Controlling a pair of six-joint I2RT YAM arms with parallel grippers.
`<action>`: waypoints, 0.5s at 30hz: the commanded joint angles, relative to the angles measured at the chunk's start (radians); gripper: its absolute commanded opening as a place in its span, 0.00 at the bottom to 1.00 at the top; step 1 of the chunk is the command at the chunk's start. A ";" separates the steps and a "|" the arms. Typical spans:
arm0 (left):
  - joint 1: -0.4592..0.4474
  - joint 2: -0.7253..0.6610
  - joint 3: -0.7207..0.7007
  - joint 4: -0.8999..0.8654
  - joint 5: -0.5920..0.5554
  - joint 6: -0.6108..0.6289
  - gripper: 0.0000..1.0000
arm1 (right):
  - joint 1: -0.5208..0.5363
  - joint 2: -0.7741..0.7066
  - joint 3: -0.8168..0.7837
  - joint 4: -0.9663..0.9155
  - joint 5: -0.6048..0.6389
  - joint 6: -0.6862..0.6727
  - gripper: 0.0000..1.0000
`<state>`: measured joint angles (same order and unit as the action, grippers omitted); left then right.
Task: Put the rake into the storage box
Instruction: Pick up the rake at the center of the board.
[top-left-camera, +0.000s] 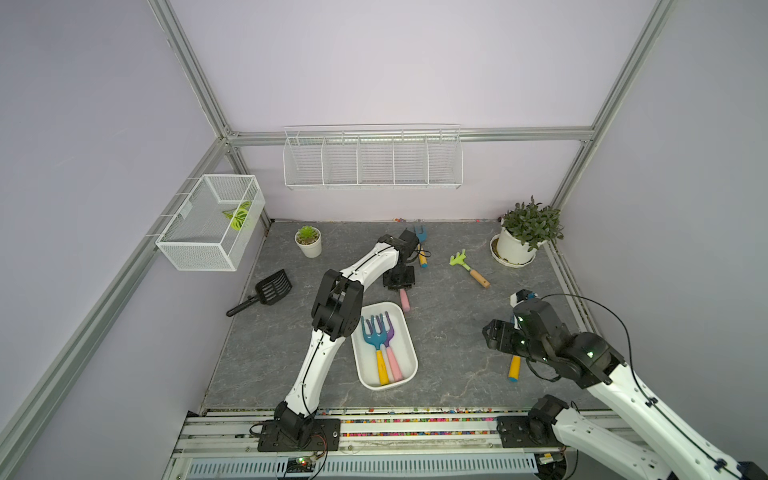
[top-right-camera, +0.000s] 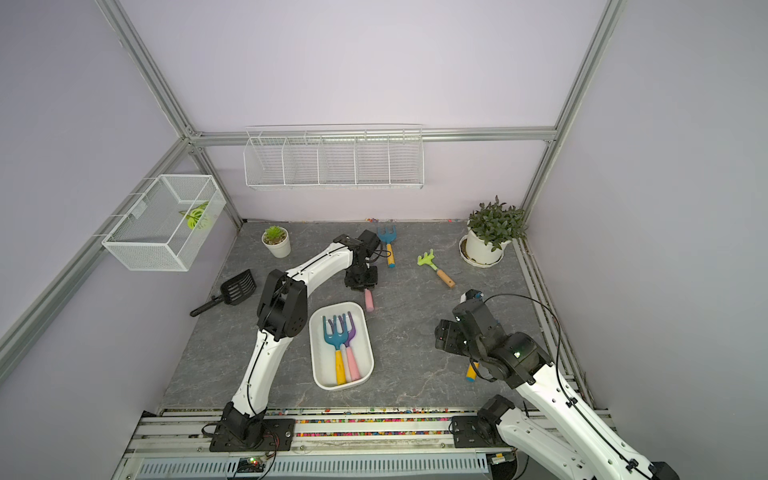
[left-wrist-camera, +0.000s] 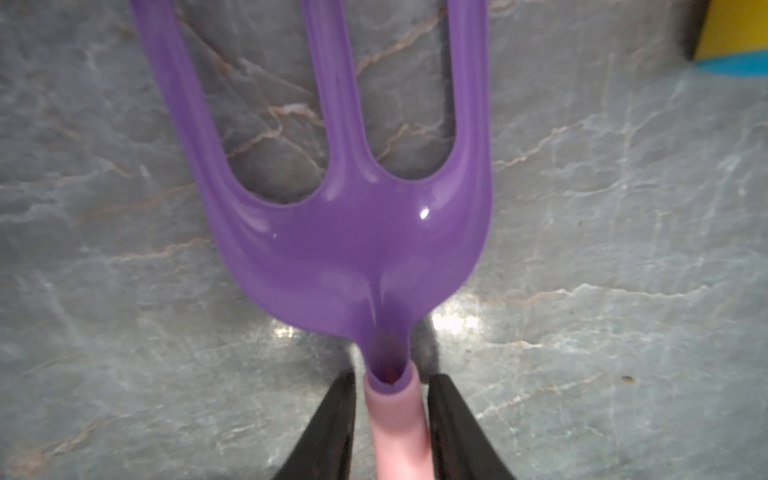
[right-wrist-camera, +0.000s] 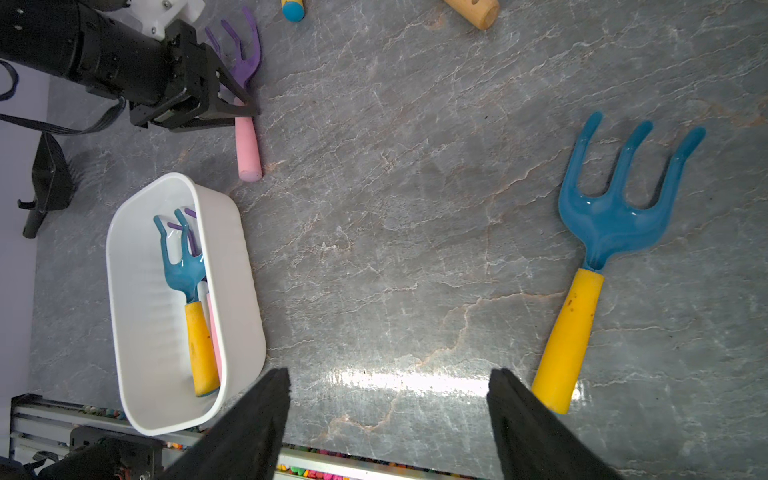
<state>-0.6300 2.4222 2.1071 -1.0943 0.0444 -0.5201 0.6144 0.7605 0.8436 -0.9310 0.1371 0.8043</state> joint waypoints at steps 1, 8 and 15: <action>-0.009 0.029 0.034 -0.042 -0.043 0.030 0.31 | -0.006 -0.018 -0.021 -0.003 0.004 0.021 0.80; -0.011 0.019 0.036 -0.038 -0.033 0.032 0.18 | -0.005 -0.019 -0.028 0.000 0.002 0.026 0.80; -0.011 -0.027 0.052 -0.026 -0.019 0.032 0.04 | -0.006 -0.020 -0.027 -0.007 0.007 0.024 0.80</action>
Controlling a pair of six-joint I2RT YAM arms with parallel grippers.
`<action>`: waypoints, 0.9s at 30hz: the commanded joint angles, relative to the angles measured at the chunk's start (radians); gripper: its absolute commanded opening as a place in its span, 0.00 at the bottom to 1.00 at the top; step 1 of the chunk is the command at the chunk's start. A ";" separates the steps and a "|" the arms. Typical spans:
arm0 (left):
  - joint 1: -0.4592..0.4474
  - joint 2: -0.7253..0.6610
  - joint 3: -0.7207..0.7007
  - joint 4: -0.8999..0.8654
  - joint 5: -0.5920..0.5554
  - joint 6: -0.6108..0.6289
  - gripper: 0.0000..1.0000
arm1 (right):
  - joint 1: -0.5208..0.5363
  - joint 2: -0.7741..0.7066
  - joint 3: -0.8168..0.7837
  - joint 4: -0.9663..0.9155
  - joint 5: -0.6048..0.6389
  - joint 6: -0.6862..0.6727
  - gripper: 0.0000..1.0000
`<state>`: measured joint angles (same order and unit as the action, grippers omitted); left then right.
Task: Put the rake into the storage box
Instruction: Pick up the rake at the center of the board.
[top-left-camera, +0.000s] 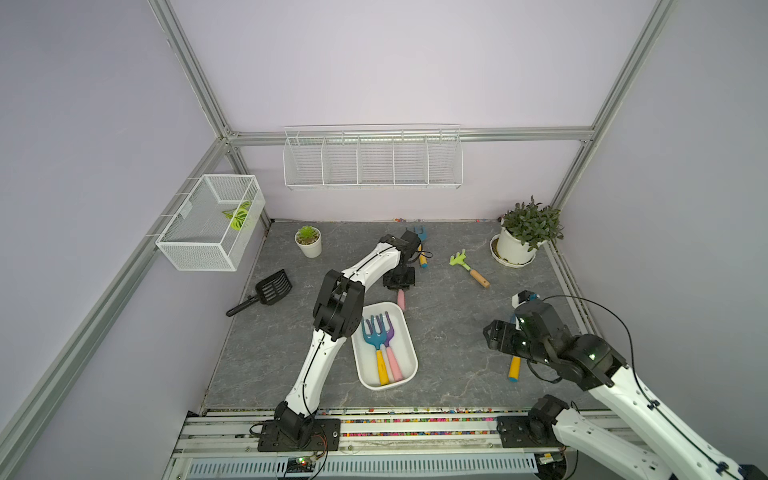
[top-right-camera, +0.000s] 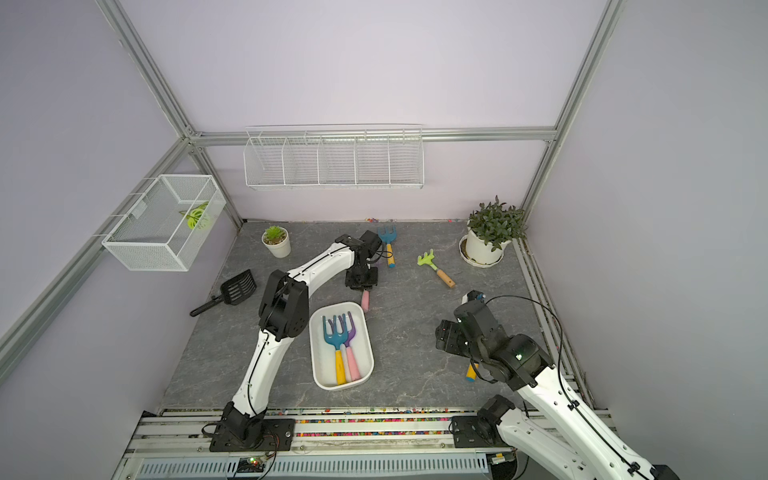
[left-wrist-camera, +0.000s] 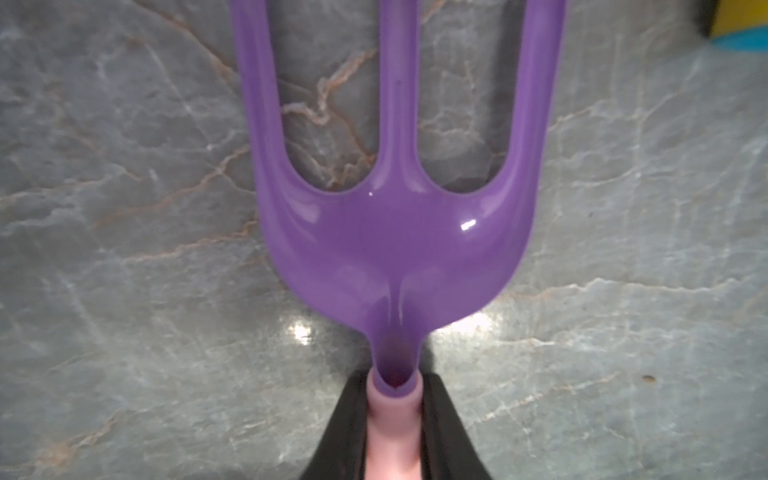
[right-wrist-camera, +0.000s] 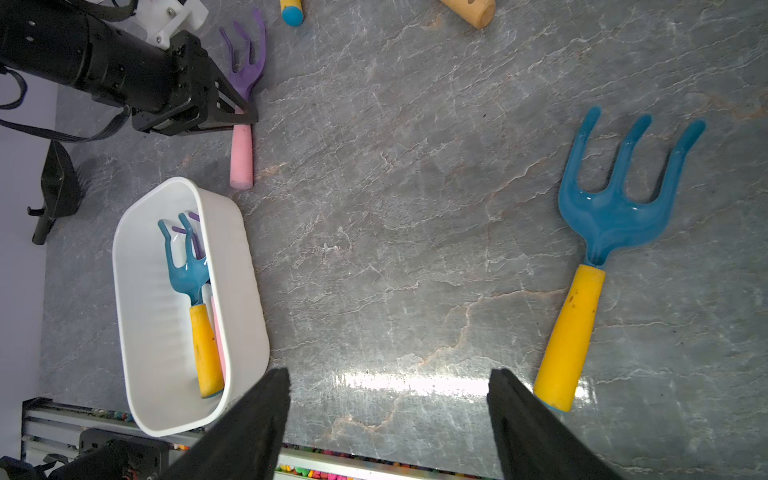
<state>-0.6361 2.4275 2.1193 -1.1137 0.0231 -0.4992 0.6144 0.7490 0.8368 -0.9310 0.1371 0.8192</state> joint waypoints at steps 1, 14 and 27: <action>-0.005 -0.041 0.039 -0.005 0.007 0.008 0.02 | -0.006 -0.009 -0.021 -0.008 0.008 0.009 0.80; -0.005 -0.215 0.030 0.025 0.059 -0.024 0.00 | -0.006 -0.006 -0.016 0.014 0.005 0.008 0.76; -0.005 -0.539 -0.249 0.166 0.164 -0.080 0.00 | -0.005 0.009 -0.017 0.058 -0.027 0.027 0.75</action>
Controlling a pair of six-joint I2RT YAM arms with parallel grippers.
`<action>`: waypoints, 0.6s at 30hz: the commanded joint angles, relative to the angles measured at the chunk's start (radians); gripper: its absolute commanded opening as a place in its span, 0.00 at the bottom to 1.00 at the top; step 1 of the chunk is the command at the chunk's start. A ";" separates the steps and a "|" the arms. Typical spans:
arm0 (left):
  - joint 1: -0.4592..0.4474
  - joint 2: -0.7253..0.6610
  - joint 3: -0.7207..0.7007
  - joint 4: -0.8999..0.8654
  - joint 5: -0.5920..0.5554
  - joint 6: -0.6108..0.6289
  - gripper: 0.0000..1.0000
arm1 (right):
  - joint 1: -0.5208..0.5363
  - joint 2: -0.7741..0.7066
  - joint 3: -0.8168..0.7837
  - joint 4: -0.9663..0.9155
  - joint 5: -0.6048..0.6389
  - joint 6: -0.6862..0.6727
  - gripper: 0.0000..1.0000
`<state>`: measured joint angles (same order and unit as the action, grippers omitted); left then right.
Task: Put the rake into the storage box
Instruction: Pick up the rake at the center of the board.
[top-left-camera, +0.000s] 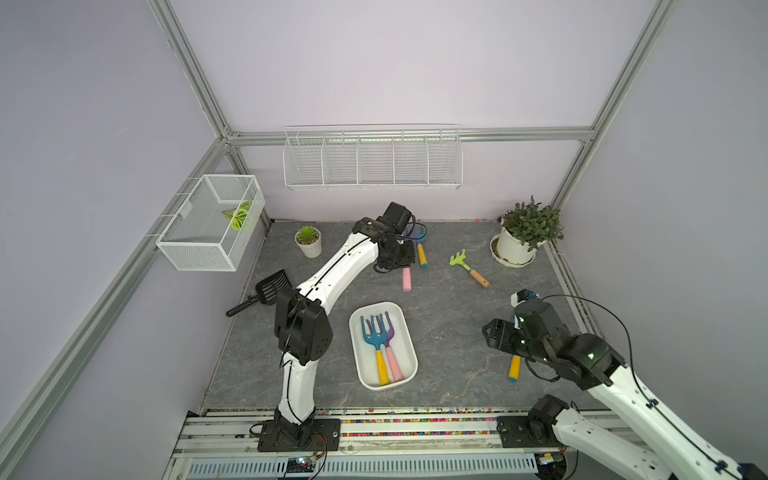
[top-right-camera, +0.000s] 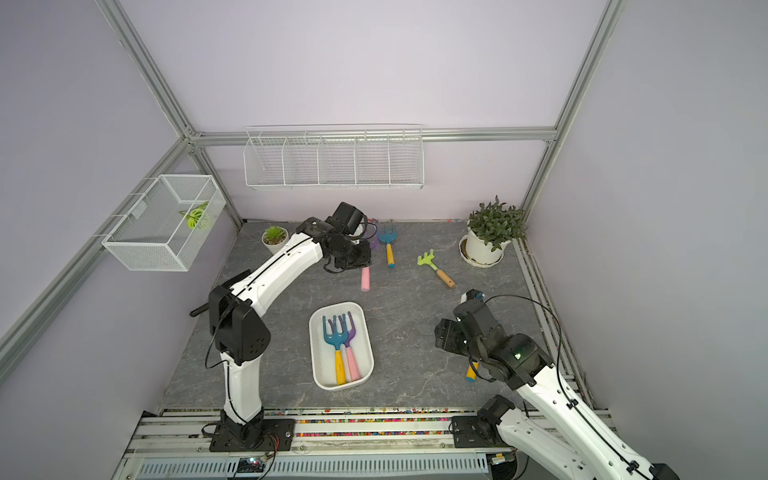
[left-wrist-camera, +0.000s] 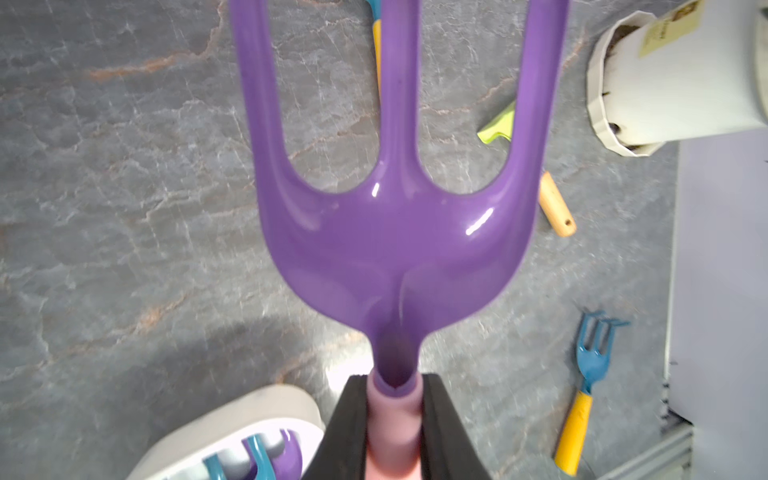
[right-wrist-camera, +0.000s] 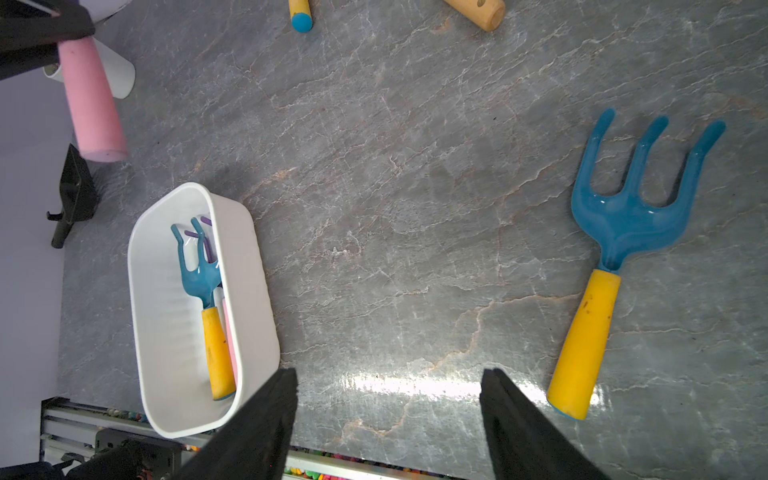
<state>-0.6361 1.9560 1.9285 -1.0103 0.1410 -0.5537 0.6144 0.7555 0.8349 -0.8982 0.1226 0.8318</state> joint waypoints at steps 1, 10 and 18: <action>-0.005 -0.099 -0.095 0.087 0.064 -0.030 0.00 | -0.007 0.003 -0.015 0.029 -0.016 0.015 0.75; -0.005 -0.223 -0.239 0.146 0.178 -0.094 0.00 | -0.006 0.087 0.039 0.139 -0.123 -0.005 0.75; -0.005 -0.281 -0.289 0.130 0.183 -0.175 0.00 | -0.004 0.270 0.176 0.311 -0.314 -0.026 0.76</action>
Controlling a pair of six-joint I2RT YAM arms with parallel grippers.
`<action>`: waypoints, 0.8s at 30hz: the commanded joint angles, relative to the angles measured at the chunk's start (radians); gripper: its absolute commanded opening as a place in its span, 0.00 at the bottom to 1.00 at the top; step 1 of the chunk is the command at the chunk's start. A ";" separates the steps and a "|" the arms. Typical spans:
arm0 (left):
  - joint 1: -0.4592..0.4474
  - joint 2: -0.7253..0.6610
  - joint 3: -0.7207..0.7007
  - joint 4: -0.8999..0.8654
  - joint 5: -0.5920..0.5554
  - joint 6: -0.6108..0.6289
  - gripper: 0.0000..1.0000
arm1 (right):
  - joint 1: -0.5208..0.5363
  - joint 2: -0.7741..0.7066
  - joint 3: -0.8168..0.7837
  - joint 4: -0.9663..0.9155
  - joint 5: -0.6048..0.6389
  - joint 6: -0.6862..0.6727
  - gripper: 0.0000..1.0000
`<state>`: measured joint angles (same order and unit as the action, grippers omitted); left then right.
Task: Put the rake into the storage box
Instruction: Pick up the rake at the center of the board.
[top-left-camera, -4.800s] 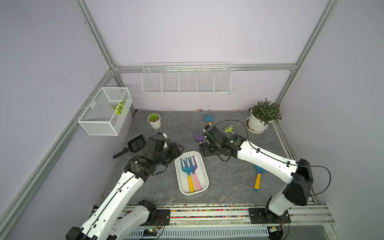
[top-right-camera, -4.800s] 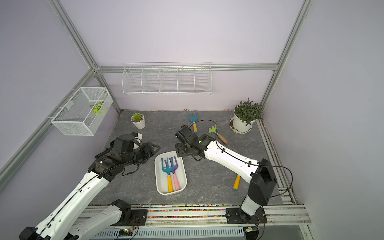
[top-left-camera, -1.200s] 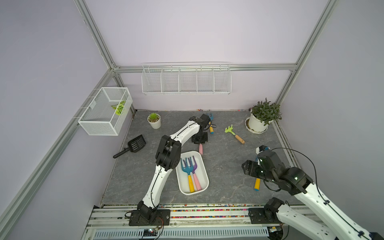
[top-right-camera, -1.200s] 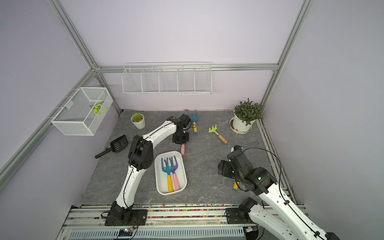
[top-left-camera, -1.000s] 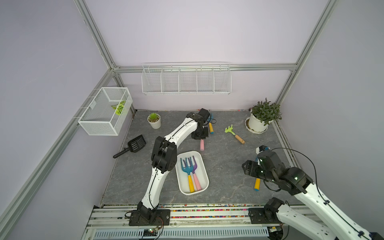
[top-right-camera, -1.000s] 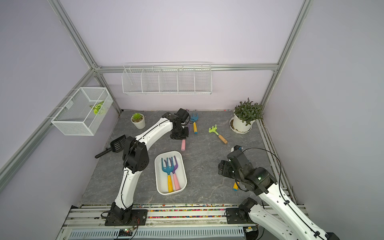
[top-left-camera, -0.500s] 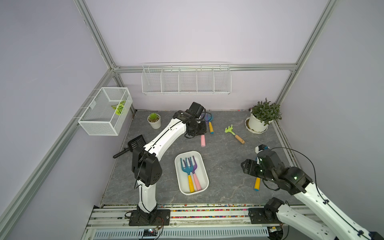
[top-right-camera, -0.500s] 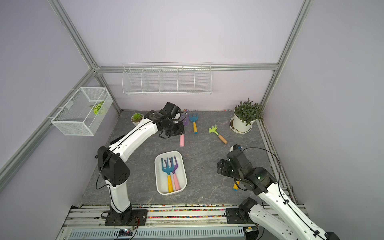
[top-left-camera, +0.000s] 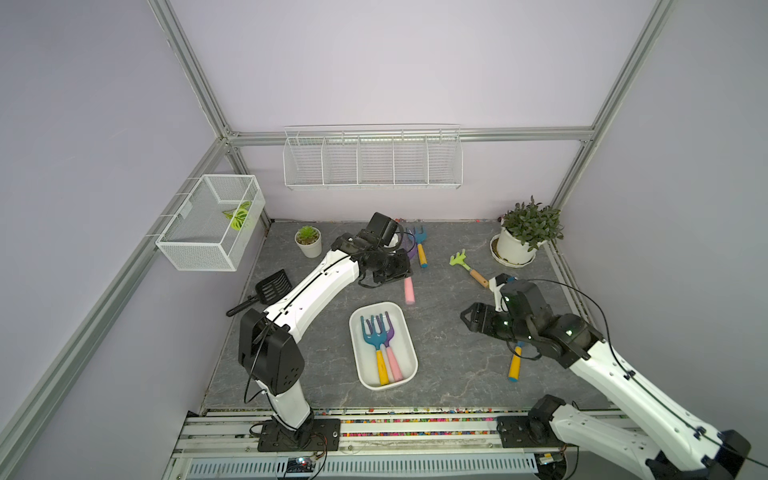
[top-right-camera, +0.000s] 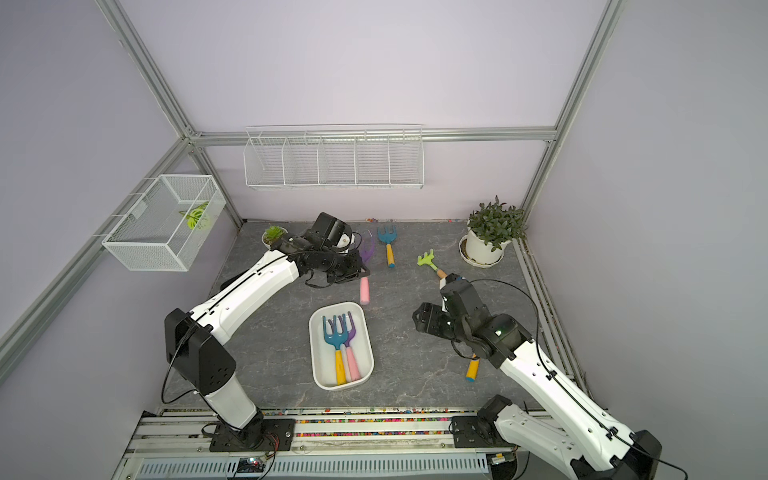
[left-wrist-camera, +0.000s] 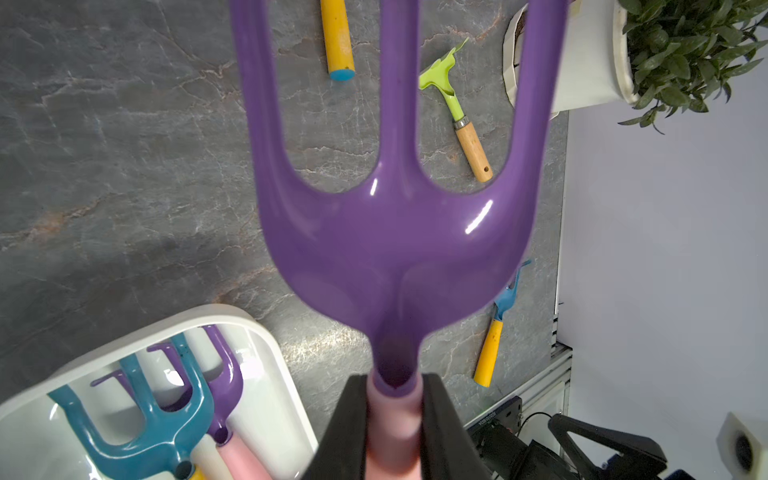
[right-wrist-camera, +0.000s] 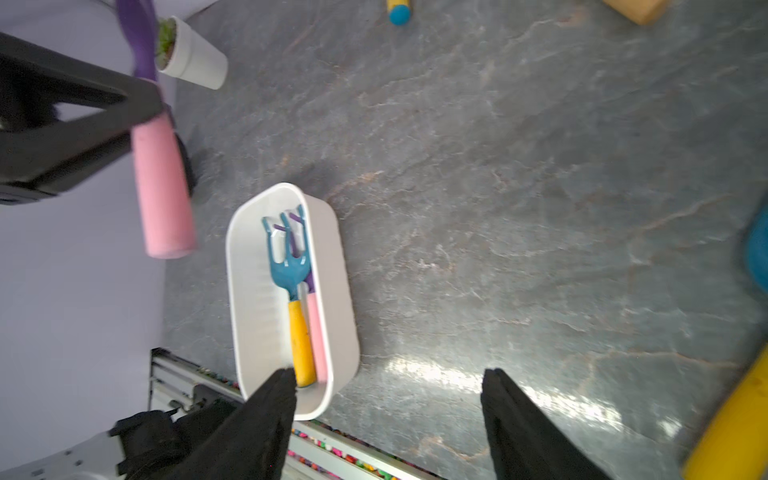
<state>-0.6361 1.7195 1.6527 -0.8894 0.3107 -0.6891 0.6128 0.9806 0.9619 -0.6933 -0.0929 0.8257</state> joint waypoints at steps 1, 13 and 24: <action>-0.006 -0.054 -0.020 0.008 0.012 -0.048 0.00 | -0.003 0.072 0.070 0.120 -0.118 -0.022 0.76; -0.005 -0.128 -0.082 0.012 0.032 -0.094 0.00 | 0.121 0.339 0.289 0.199 -0.198 -0.052 0.76; -0.005 -0.169 -0.120 0.028 0.051 -0.114 0.00 | 0.173 0.441 0.316 0.247 -0.207 -0.043 0.67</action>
<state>-0.6361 1.5795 1.5379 -0.8867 0.3450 -0.7937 0.7784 1.4094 1.2636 -0.4767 -0.2878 0.7933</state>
